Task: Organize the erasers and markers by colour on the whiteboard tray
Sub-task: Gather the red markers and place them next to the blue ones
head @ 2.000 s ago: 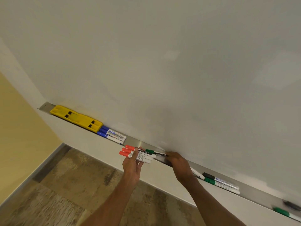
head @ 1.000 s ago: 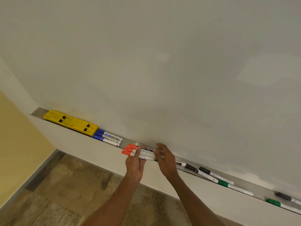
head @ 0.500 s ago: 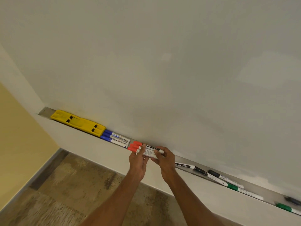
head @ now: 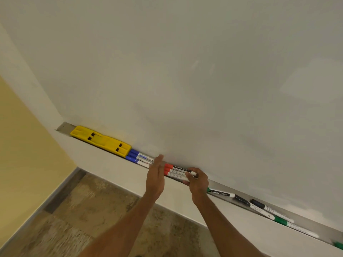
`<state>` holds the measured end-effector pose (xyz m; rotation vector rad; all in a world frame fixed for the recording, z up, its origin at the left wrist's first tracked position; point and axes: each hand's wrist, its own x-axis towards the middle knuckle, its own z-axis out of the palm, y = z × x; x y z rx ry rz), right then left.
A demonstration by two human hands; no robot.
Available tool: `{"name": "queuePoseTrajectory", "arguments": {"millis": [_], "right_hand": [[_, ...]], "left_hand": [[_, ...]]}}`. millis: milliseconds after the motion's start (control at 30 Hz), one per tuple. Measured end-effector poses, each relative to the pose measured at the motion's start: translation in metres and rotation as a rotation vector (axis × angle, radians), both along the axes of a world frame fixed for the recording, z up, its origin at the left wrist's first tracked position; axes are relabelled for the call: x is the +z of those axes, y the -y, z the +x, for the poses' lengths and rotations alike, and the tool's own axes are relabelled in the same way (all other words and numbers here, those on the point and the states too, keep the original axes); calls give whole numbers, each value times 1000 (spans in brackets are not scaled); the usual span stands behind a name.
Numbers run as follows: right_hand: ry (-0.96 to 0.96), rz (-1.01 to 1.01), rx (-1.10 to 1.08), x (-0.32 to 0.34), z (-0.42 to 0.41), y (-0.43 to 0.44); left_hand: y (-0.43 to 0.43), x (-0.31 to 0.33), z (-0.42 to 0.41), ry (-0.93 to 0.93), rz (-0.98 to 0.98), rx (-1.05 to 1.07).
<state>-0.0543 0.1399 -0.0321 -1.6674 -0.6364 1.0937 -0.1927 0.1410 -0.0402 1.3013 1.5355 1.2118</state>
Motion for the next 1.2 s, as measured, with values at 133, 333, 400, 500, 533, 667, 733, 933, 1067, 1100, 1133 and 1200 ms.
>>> {"name": "queuePoseTrajectory", "arguments": {"millis": [133,333,400,500,533,667,733,933,1067,1100,1133,1200], "right_hand": [[82,-24,0,-1,-6,-3],[267,-100,79,-2,-14,-4],[349,-131,115,1,-16,-3],[387,-175,159,8,-20,-3],[389,-192,161,10,-23,-4],[447,-262,167,10,-33,-6],[488,-273,182,10,-35,-7],[631,-300,250,7,-31,-4],[639,-285,241,5,-29,-4],[632,-282,240,5,-28,-4],[625,-281,242,5,-28,-5],[618,-275,242,4,-26,-5]], "left_hand": [[-4,-20,-3,-751,62,-398],[-1,-25,4,-925,-4,-471],[-1,-23,6,-904,-35,-468],[-1,-20,8,-891,-58,-465],[-1,-20,8,-885,-66,-461],[0,-19,5,-871,-75,-460],[0,-19,4,-869,-63,-460],[1,-25,4,-907,-96,-448],[2,-24,5,-941,-90,-429],[3,-23,5,-951,-82,-420],[3,-23,6,-958,-74,-412],[4,-23,6,-967,-62,-405]]}}
